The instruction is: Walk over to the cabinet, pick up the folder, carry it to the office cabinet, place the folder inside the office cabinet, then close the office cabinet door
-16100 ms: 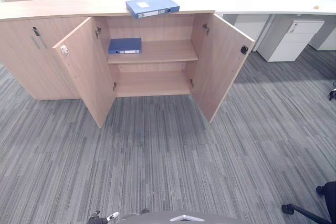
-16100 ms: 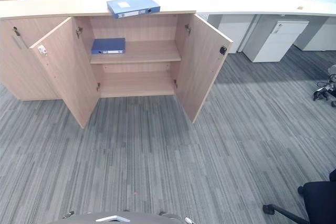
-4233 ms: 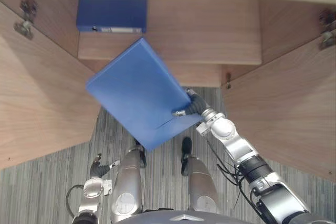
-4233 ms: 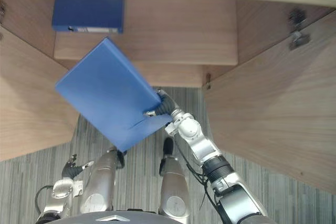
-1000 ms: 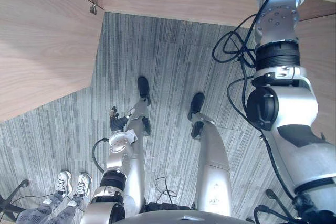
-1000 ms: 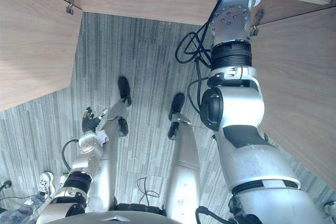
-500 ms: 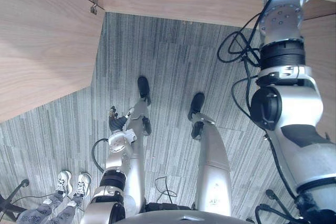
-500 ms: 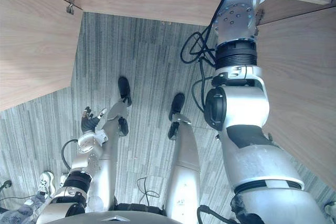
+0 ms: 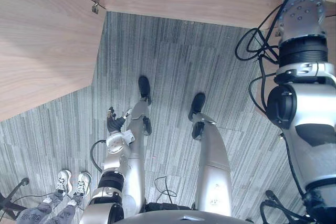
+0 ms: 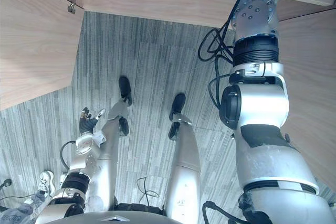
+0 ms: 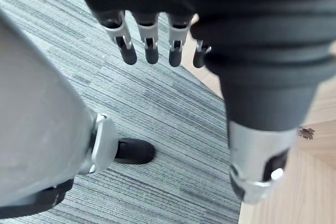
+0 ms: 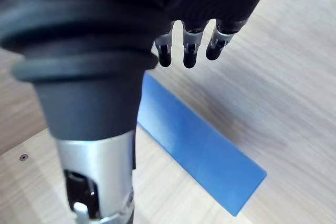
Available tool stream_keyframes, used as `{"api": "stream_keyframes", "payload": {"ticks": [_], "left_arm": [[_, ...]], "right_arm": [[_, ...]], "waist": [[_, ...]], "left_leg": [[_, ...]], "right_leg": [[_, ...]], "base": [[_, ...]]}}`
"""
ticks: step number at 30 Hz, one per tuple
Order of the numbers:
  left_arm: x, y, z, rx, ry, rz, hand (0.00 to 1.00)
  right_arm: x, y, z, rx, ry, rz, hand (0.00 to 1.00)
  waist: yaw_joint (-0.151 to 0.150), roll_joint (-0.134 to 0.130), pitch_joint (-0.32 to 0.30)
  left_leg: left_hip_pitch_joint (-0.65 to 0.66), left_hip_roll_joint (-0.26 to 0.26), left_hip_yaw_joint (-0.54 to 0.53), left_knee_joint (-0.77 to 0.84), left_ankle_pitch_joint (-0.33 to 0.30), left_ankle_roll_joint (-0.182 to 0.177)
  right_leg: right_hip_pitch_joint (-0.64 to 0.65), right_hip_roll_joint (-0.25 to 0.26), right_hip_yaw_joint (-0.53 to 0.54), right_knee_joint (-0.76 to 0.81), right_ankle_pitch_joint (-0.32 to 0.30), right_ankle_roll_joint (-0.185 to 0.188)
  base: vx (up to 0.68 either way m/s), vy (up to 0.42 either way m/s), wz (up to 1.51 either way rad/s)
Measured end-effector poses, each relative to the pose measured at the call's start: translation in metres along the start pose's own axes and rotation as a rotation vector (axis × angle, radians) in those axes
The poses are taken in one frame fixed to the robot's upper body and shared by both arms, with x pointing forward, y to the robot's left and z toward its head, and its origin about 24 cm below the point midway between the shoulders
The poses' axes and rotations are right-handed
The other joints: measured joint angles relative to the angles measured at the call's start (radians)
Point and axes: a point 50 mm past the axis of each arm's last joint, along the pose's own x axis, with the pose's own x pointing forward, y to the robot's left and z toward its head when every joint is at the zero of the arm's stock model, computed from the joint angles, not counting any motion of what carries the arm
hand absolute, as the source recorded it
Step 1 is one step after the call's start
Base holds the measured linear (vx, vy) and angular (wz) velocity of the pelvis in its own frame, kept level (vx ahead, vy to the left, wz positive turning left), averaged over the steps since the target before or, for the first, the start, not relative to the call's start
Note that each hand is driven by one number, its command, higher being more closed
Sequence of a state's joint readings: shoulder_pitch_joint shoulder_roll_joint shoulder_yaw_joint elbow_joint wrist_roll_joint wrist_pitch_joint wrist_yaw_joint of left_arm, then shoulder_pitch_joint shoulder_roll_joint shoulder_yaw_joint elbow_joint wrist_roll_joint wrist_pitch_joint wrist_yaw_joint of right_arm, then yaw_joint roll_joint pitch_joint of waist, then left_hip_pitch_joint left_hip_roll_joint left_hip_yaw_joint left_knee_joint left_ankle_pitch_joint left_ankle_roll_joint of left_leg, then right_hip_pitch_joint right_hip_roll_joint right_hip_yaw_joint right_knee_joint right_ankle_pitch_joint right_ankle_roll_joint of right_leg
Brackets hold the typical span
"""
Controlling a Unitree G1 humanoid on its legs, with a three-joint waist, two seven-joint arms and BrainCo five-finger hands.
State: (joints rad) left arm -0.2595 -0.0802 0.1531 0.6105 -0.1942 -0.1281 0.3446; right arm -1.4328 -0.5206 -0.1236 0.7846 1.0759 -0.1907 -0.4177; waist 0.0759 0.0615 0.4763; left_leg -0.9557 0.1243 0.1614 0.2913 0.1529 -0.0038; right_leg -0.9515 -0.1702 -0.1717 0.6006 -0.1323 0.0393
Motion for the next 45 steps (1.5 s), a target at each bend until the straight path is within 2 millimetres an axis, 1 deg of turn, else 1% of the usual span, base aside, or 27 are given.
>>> {"api": "stream_keyframes", "payload": {"ticks": [3, 5, 6, 9, 12, 17, 19, 21, 23, 24, 25, 26, 27, 28, 29, 30, 31, 32, 34, 36, 41, 45], "left_arm": [[0.000, 0.001, -0.001, 0.002, 0.003, -0.001, 0.00], [0.001, 0.003, -0.002, 0.006, 0.007, 0.004, 0.00], [0.001, 0.003, -0.002, 0.006, 0.008, 0.006, 0.00], [0.001, 0.004, -0.002, 0.007, 0.009, 0.008, 0.00], [0.001, 0.005, -0.002, 0.007, 0.008, 0.010, 0.00], [0.002, 0.008, -0.001, -0.018, 0.014, 0.027, 0.00], [0.003, 0.011, -0.001, -0.025, 0.013, 0.038, 0.00], [0.003, 0.014, 0.000, -0.023, 0.011, 0.042, 0.00], [0.003, 0.017, -0.001, -0.012, 0.012, 0.046, 0.00], [0.002, 0.018, -0.001, -0.005, 0.007, 0.048, 0.00], [0.002, 0.020, 0.000, 0.015, -0.003, 0.048, 0.00], [0.001, 0.021, 0.000, 0.036, -0.011, 0.050, 0.00], [0.001, 0.022, 0.001, 0.047, -0.015, 0.050, 0.00], [0.000, 0.024, 0.002, 0.062, -0.028, 0.050, 0.00], [0.000, 0.026, 0.003, 0.086, -0.042, 0.051, 0.00], [0.000, 0.028, 0.003, 0.109, -0.045, 0.054, 0.00], [0.000, 0.029, 0.003, 0.120, -0.047, 0.056, 0.00], [0.000, 0.030, 0.003, 0.134, -0.050, 0.056, 0.00], [0.000, 0.030, 0.003, 0.144, -0.054, 0.056, 0.00], [-0.001, 0.033, 0.003, 0.157, -0.056, 0.060, 0.00], [-0.003, 0.038, 0.005, 0.155, -0.072, 0.071, 0.00], [-0.002, 0.041, 0.008, 0.163, -0.084, 0.078, 0.00]], "right_arm": [[-0.001, -0.024, -0.006, 0.024, 0.022, -0.062, 0.00], [-0.006, -0.050, -0.011, 0.070, 0.024, -0.130, 0.00], [-0.007, -0.056, -0.012, 0.087, 0.023, -0.144, 0.00], [-0.015, -0.083, -0.019, 0.178, 0.015, -0.204, 0.00], [-0.022, -0.090, -0.018, 0.257, -0.013, -0.214, 0.00], [-0.030, -0.095, -0.013, 0.258, -0.043, -0.186, 0.00], [-0.036, -0.092, -0.008, 0.188, -0.067, -0.130, 0.00], [-0.044, -0.083, -0.004, 0.066, -0.095, -0.044, 0.00], [-0.062, -0.067, 0.000, -0.200, -0.163, 0.093, 0.00], [-0.068, -0.062, 0.001, -0.277, -0.193, 0.129, 0.00], [-0.077, -0.056, 0.004, -0.448, -0.260, 0.182, 0.00], [-0.084, -0.052, 0.005, -0.590, -0.324, 0.205, 0.00], [-0.086, -0.053, 0.005, -0.662, -0.349, 0.205, 0.00], [-0.087, -0.057, 0.004, -0.785, -0.385, 0.181, 0.00], [-0.088, -0.062, 0.001, -0.922, -0.411, 0.159, 1.00], [-0.089, -0.064, -0.001, -1.042, -0.437, 0.145, 1.00], [-0.089, -0.065, -0.002, -1.090, -0.449, 0.143, 1.00], [-0.089, -0.065, -0.002, -1.184, -0.479, 0.140, 1.00], [-0.088, -0.063, -0.003, -1.296, -0.515, 0.154, 1.00], [-0.083, -0.061, -0.010, -1.425, -0.528, 0.179, 1.00], [-0.073, -0.061, -0.017, -1.570, -0.521, 0.212, 1.00], [-0.063, -0.051, -0.017, -1.658, -0.547, 0.260, 1.00]], "waist": [[0.004, -0.001, -0.001], [0.003, -0.002, -0.005], [0.002, -0.002, -0.005], [-0.001, -0.002, -0.005], [-0.003, -0.002, -0.005], [-0.002, -0.002, -0.005], [-0.003, -0.002, -0.005], [-0.007, -0.002, -0.005], [-0.011, -0.005, -0.006], [-0.014, -0.005, -0.006], [-0.017, -0.005, -0.007], [-0.020, -0.009, -0.008], [-0.021, -0.013, -0.010], [-0.022, -0.022, -0.015], [-0.021, -0.032, -0.021], [-0.020, -0.041, -0.025], [-0.020, -0.044, -0.027], [-0.019, -0.046, -0.028], [-0.015, -0.046, -0.028], [-0.012, -0.046, -0.028], [-0.005, -0.046, -0.028], [-0.003, -0.046, -0.028]], "left_leg": [[0.021, -0.001, 0.001, -0.003, 0.000, 0.000], [0.033, -0.002, 0.002, -0.014, 0.001, -0.002], [0.033, -0.002, 0.002, -0.016, 0.001, -0.003], [0.033, -0.002, 0.003, -0.018, 0.002, -0.002], [0.033, -0.001, 0.005, -0.017, 0.003, 0.000], [0.034, 0.001, 0.006, -0.014, 0.003, 0.000], [0.034, 0.002, 0.007, -0.012, 0.002, 0.000], [0.034, 0.005, 0.010, -0.008, 0.000, 0.002], [0.032, 0.012, 0.018, 0.008, -0.012, 0.003], [0.033, 0.013, 0.019, 0.009, -0.014, 0.002], [0.033, 0.014, 0.022, 0.011, -0.016, 0.003], [0.033, 0.014, 0.024, 0.012, -0.017, 0.003], [0.033, 0.015, 0.024, 0.012, -0.018, 0.003], [0.033, 0.016, 0.025, 0.012, -0.018, 0.003], [0.034, 0.016, 0.025, 0.011, -0.019, 0.003], [0.034, 0.017, 0.025, 0.011, -0.021, -0.001], [0.033, 0.017, 0.025, 0.011, -0.021, -0.001], [0.033, 0.017, 0.025, 0.011, -0.021, -0.001], [0.033, 0.017, 0.025, 0.010, -0.021, -0.001], [0.033, 0.017, 0.023, 0.007, -0.021, -0.001], [0.030, 0.012, 0.021, 0.001, -0.019, -0.003], [0.009, 0.005, 0.008, 0.001, -0.018, -0.003]], "right_leg": [[0.021, 0.000, 0.000, -0.003, 0.000, 0.000], [0.030, 0.000, 0.000, -0.008, 0.000, 0.000], [0.030, 0.000, -0.001, -0.009, 0.000, 0.000], [0.030, 0.000, -0.001, -0.012, 0.002, 0.001], [0.030, 0.001, 0.001, -0.014, 0.003, 0.001], [0.030, 0.002, 0.002, -0.014, 0.003, 0.001], [0.030, 0.004, 0.004, -0.015, 0.005, 0.002], [0.030, 0.006, 0.008, -0.018, 0.008, 0.003], [0.032, 0.012, 0.017, -0.021, 0.010, 0.005], [0.032, 0.013, 0.018, -0.022, 0.011, 0.005], [0.032, 0.014, 0.020, -0.024, 0.012, 0.007], [0.032, 0.014, 0.022, -0.026, 0.013, 0.008], [0.032, 0.014, 0.022, -0.027, 0.014, 0.008], [0.032, 0.015, 0.023, -0.027, 0.014, 0.008], [0.032, 0.016, 0.023, -0.028, 0.014, 0.008], [0.032, 0.017, 0.022, -0.029, 0.014, 0.008], [0.032, 0.017, 0.022, -0.030, 0.014, 0.008], [0.032, 0.017, 0.022, -0.030, 0.014, 0.008], [0.032, 0.017, 0.022, -0.030, 0.014, 0.008], [0.032, 0.016, 0.020, -0.029, 0.013, 0.007], [0.027, 0.012, 0.017, -0.027, 0.011, 0.007], [0.012, 0.004, 0.000, -0.019, 0.003, 0.005]], "base": [[0.00, 0.000, 0.00], [-0.02, -0.050, 0.00], [-0.02, -0.055, 0.00], [-0.01, -0.049, -0.01], [0.00, -0.054, -0.02], [-0.01, -0.054, -0.01], [-0.01, -0.050, -0.04], [-0.01, -0.044, -0.08], [-0.01, -0.051, -0.13], [0.00, -0.056, -0.10], [0.00, -0.043, -0.07], [0.00, -0.042, -0.06], [0.01, -0.044, -0.05], [0.01, -0.055, -0.03], [0.01, -0.068, -0.03], [0.01, -0.051, -0.02], [0.01, -0.049, 0.00], [0.01, -0.046, 0.01], [0.01, -0.044, 0.01], [0.00, -0.044, 0.02], [0.01, -0.043, 0.03], [0.01, -0.043, 0.10]]}}
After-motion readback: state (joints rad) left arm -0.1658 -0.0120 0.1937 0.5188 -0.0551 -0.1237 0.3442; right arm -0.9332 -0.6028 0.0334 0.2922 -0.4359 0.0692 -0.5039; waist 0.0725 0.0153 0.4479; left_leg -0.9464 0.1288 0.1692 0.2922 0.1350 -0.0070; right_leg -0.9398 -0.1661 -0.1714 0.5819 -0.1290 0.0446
